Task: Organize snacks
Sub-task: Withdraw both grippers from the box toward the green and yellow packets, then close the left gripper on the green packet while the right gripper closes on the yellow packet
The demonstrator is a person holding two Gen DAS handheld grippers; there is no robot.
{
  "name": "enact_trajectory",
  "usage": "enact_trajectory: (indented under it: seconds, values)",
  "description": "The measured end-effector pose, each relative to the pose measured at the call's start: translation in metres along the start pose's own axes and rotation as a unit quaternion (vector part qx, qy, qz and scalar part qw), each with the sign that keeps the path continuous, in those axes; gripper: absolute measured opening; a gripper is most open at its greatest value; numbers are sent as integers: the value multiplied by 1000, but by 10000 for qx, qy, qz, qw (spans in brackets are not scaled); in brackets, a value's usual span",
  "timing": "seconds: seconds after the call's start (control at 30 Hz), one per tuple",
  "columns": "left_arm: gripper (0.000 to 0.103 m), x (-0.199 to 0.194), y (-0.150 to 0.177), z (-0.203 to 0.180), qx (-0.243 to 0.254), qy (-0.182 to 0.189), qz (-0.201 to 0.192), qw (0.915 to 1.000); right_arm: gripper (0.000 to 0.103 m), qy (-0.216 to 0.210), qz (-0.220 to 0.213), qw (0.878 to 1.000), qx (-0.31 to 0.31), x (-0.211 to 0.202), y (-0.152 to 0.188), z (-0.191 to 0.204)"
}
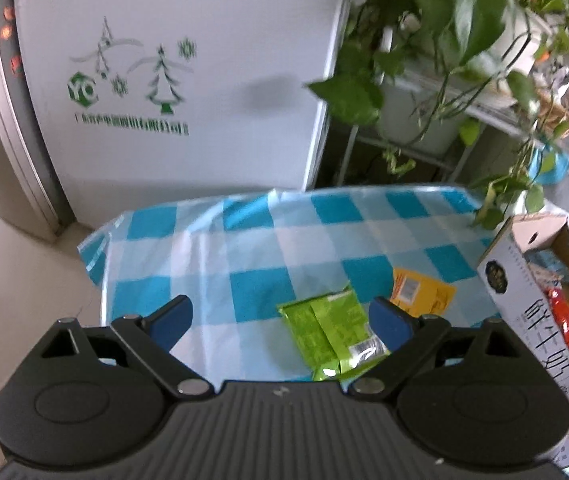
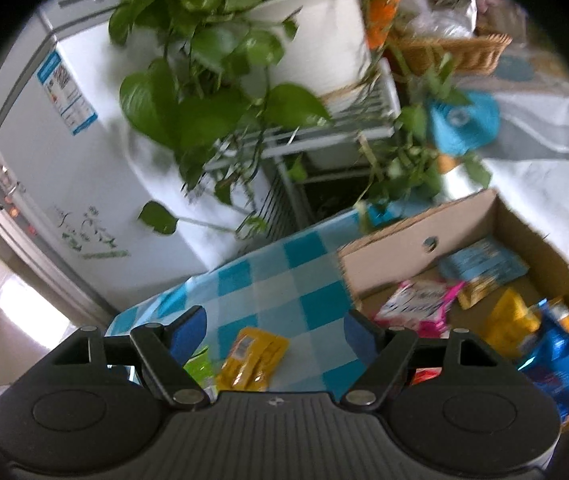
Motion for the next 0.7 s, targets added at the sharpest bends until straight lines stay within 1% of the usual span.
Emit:
enact_trajectory:
  seconds: [0.07,0.13,0.2,0.33,0.47,0.57,0.7]
  values:
    - [95,10,5,0,-85,26,143,9999,81,-21,99,9999,30,5,4,4]
    - [95,20,8,-4,-63,42,242,9997,82,-5,175,9998,9,10,8,9]
    - [95,29,10,-9,-17,77,294,9995,83,2,252,9997,16,16,13,13]
    - [95,45,12,-15,5,105,348,9993,83,7,476,9987,199,32,21,18]
    - [95,60,17,-18,-28,101,483,9988,83,124,597,9980,152,46,26,23]
    - [95,69,20,-22,29,184,543,9984,83,151,718,9968,308,57,30,23]
    - [95,78,26,-19,88,86,648,9978,84,262,848,9951,428,70,35,22]
Point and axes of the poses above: each gripper's, at about its wrist camera, not at the fingertips, and x roughly the way its jaws point, z to its left, y to its underside, the point moved 2 cm from there along x, roughly the way its jaws point, and after that the axes turned 13 degrees about -z, right-handed, at the moved point
